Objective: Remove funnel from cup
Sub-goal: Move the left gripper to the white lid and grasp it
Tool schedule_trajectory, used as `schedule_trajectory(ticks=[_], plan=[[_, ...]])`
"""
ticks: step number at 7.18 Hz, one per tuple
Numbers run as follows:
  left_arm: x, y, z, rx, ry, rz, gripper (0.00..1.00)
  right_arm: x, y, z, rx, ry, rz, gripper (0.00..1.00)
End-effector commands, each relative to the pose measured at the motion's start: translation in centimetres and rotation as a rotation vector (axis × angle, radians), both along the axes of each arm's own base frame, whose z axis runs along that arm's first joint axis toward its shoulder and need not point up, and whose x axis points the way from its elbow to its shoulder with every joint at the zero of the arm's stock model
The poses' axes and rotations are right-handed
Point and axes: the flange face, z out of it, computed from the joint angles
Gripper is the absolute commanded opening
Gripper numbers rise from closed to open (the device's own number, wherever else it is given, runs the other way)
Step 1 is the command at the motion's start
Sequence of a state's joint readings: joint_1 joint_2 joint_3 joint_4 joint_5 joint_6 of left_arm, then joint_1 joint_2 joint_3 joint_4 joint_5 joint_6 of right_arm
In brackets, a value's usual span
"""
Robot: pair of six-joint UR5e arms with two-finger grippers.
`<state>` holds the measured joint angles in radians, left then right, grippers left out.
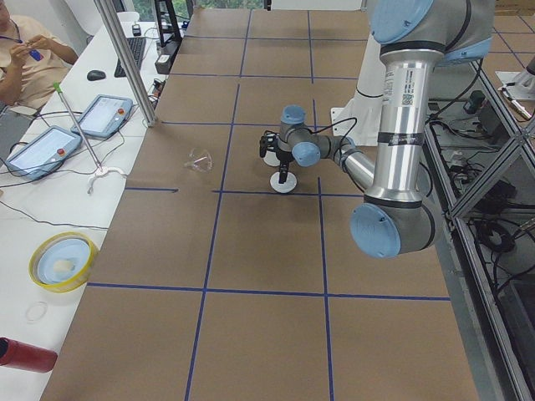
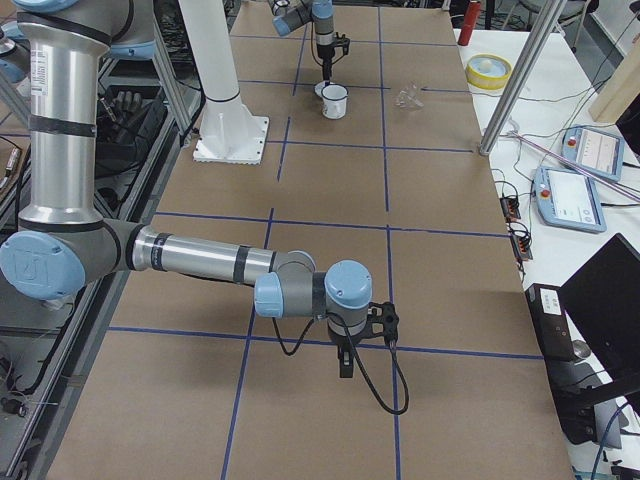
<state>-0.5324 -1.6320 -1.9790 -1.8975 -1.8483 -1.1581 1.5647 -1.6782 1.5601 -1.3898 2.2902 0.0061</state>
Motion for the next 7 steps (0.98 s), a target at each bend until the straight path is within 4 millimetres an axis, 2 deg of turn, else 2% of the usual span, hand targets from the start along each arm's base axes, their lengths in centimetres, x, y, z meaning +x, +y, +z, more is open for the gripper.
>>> schedule_trajectory(ticks=[1, 3, 4, 5, 6, 7], plan=[[0.23, 0.24, 0.0, 0.0, 0.0, 0.006, 0.68, 0.0, 0.0, 0.0, 0.0, 0.0, 0.0, 1.0], [0.21, 0.27, -0.07, 0.0, 0.002, 0.007, 0.64, 0.0, 0.0, 0.0, 0.0, 0.0, 0.0, 1.0], [0.21, 0.27, -0.07, 0.0, 0.002, 0.007, 0.49, 0.0, 0.0, 0.0, 0.0, 0.0, 0.0, 1.0], [0.15, 0.3, -0.07, 0.0, 0.002, 0.007, 0.2, 0.0, 0.0, 0.0, 0.0, 0.0, 0.0, 1.0], [0.04, 0.26, -0.04, 0.0, 0.0, 0.005, 0.0, 0.0, 0.0, 0.0, 0.0, 0.0, 0.0, 1.0], [-0.46, 0.12, -0.41, 0.003, 0.007, -0.002, 0.0, 0.0, 0.0, 0.0, 0.0, 0.0, 0.0, 1.0]])
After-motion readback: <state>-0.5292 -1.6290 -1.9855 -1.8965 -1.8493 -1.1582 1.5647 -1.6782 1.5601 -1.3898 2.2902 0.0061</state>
